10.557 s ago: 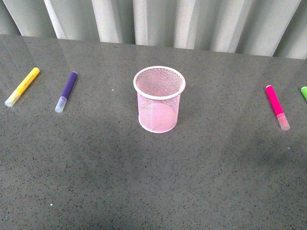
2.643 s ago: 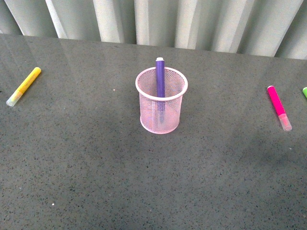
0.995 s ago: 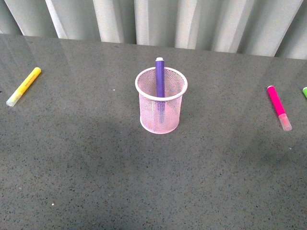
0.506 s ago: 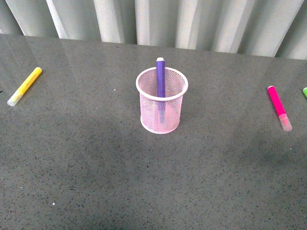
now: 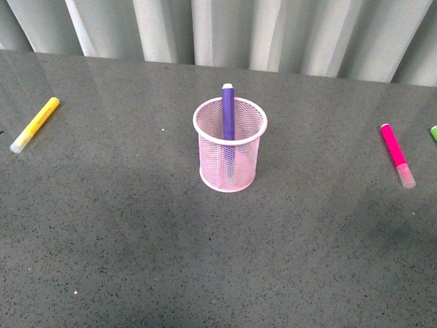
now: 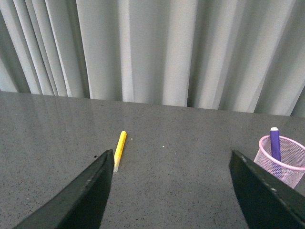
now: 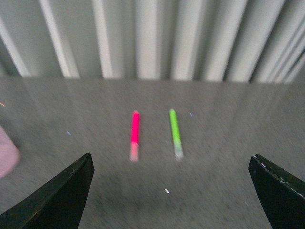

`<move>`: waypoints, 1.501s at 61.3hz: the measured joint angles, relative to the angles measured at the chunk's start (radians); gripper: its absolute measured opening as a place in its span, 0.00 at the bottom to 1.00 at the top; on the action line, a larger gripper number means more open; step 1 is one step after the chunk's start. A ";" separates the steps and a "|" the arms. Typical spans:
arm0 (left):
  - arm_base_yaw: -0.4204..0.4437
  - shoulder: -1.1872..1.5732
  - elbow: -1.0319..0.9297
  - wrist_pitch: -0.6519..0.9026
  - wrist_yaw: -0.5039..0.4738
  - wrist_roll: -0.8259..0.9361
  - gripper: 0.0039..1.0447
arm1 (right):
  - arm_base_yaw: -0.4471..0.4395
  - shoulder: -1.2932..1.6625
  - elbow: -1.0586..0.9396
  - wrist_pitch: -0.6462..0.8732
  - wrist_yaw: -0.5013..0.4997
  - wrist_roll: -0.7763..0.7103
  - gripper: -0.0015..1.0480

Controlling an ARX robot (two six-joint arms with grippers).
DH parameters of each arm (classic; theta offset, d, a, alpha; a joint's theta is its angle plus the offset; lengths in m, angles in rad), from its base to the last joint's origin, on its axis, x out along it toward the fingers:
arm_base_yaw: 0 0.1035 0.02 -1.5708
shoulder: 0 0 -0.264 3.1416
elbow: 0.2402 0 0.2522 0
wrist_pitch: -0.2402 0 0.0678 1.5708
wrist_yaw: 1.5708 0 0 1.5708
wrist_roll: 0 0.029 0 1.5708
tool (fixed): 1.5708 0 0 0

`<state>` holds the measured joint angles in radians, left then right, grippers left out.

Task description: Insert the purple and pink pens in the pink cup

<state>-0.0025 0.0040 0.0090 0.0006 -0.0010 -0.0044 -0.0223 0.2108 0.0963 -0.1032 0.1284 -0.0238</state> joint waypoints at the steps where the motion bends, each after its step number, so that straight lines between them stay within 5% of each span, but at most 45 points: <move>1: 0.000 0.000 0.000 0.000 0.000 0.000 0.79 | -0.012 0.032 0.006 0.012 -0.006 -0.004 0.93; 7: 0.000 0.000 0.000 0.000 0.001 0.000 0.96 | -0.123 0.352 0.087 0.206 -0.099 -0.012 0.93; 12: 0.000 -0.001 0.000 0.000 0.001 0.000 0.93 | -0.166 0.608 0.190 0.317 -0.151 -0.008 0.93; 33: 0.000 -0.001 0.000 0.000 0.001 0.000 0.94 | -0.089 1.333 0.629 0.186 -0.232 0.033 0.93; 54: 0.000 -0.001 0.000 0.000 0.001 0.000 0.94 | -0.018 1.653 0.936 0.109 -0.179 0.101 0.93; 92: 0.000 -0.001 0.000 0.000 0.001 0.000 0.94 | -0.002 1.864 1.059 0.103 -0.137 0.154 0.93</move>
<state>-0.0025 0.0032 0.0090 0.0006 -0.0002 -0.0040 -0.0242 2.0743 1.1549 -0.0002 -0.0082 0.1303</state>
